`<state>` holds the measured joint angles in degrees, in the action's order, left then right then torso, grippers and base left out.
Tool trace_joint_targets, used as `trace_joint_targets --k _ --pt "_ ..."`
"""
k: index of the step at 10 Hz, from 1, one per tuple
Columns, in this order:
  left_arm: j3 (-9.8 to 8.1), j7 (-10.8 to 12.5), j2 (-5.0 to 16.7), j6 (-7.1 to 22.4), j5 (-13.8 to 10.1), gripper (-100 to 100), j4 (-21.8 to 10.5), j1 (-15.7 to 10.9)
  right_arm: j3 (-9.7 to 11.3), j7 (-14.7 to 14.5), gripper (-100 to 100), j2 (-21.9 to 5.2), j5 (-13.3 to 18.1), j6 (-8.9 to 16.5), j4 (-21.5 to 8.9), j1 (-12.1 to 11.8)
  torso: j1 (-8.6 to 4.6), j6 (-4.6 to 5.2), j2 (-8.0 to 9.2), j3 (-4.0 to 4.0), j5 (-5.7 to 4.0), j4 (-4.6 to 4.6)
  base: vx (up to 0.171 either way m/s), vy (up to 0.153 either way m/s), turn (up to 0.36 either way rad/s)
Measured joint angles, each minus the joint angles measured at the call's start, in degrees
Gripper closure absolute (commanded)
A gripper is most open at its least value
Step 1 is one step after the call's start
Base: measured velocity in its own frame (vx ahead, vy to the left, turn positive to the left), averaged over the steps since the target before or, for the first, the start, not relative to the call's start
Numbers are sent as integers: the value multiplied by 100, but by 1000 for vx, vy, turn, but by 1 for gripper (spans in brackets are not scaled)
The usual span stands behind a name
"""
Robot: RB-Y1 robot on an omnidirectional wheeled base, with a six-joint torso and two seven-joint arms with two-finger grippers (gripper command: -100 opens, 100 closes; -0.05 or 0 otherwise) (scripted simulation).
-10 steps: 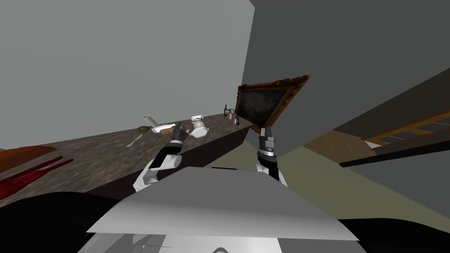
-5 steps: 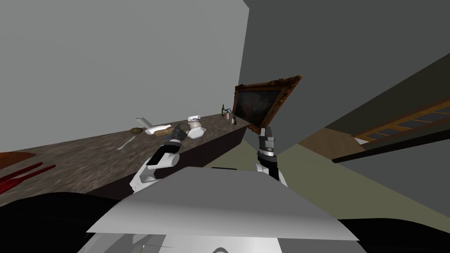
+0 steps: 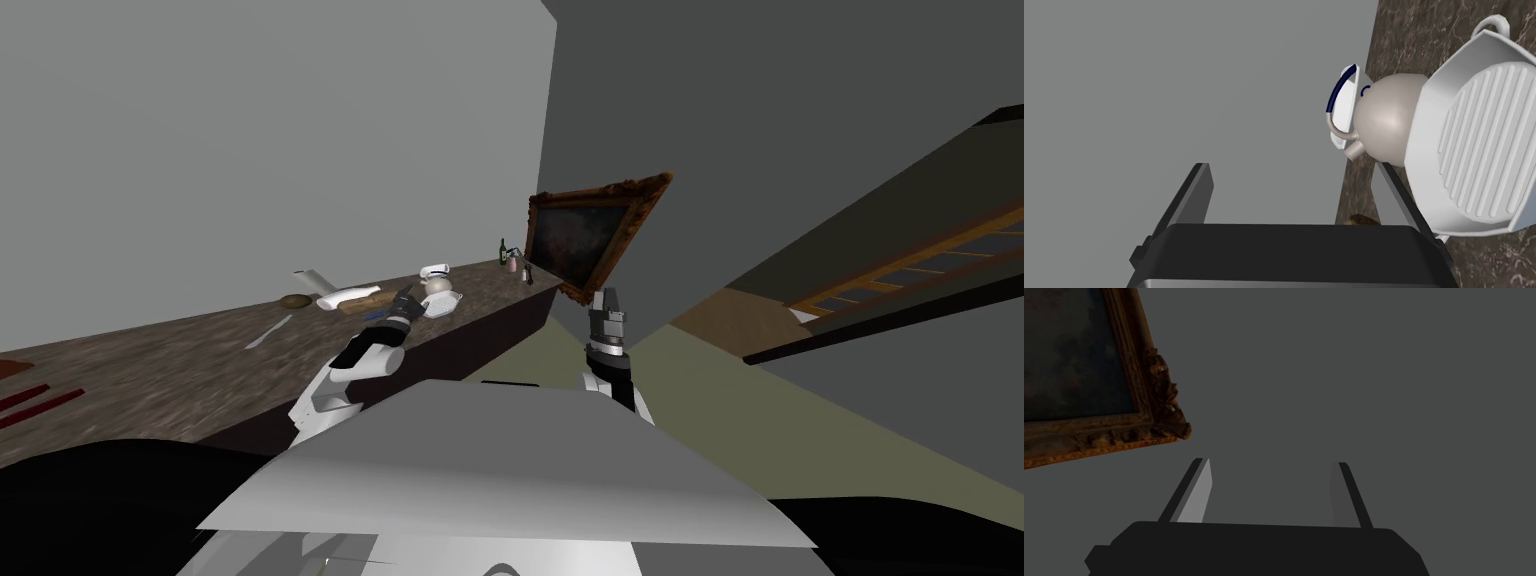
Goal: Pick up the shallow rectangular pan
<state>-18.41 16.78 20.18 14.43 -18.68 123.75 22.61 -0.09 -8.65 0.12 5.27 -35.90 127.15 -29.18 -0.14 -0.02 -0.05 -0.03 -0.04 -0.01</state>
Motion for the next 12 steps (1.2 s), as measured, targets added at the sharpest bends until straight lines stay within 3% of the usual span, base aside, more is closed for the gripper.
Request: trace_joint_targets --k 12 --pt "-324 601 536 1847 -563 -100 -276 -192 0 0 0 0 0 0 0 0 11 0 -5 -3 3 -1 29 -26 -27"
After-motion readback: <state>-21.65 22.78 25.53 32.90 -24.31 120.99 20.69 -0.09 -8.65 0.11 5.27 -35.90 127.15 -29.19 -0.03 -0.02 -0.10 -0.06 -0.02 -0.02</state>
